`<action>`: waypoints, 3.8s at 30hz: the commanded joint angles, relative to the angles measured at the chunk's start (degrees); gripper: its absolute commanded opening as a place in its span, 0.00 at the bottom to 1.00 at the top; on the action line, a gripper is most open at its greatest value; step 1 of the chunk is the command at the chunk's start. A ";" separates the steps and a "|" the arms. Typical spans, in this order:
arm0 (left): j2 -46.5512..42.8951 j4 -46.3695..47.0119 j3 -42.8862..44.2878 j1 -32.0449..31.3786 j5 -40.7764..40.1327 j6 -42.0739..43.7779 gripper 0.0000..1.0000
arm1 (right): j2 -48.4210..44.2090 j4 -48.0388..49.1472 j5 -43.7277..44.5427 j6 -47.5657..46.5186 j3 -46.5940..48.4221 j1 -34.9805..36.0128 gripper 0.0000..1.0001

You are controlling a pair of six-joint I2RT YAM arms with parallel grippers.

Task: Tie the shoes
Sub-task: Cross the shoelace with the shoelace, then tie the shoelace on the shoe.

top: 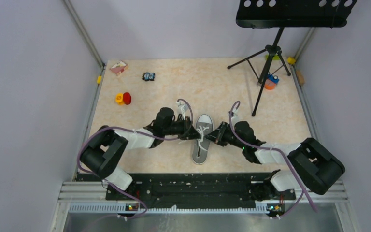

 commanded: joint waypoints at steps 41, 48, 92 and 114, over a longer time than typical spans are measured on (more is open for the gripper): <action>-5.47 -2.44 3.29 -0.02 -2.07 -1.26 0.40 | -2.78 -2.38 1.44 -2.23 3.33 -0.45 0.00; -5.15 -4.87 4.34 -0.06 -3.86 -0.29 0.35 | -2.87 -2.27 1.18 -2.31 3.46 -0.45 0.00; -9.72 -10.37 -0.17 3.62 -4.51 3.63 0.00 | -10.31 -13.49 8.95 -3.07 2.60 -1.18 0.00; -8.72 -13.15 1.94 3.85 -1.92 5.18 0.00 | -12.71 -14.68 5.70 -4.17 2.49 -1.94 0.26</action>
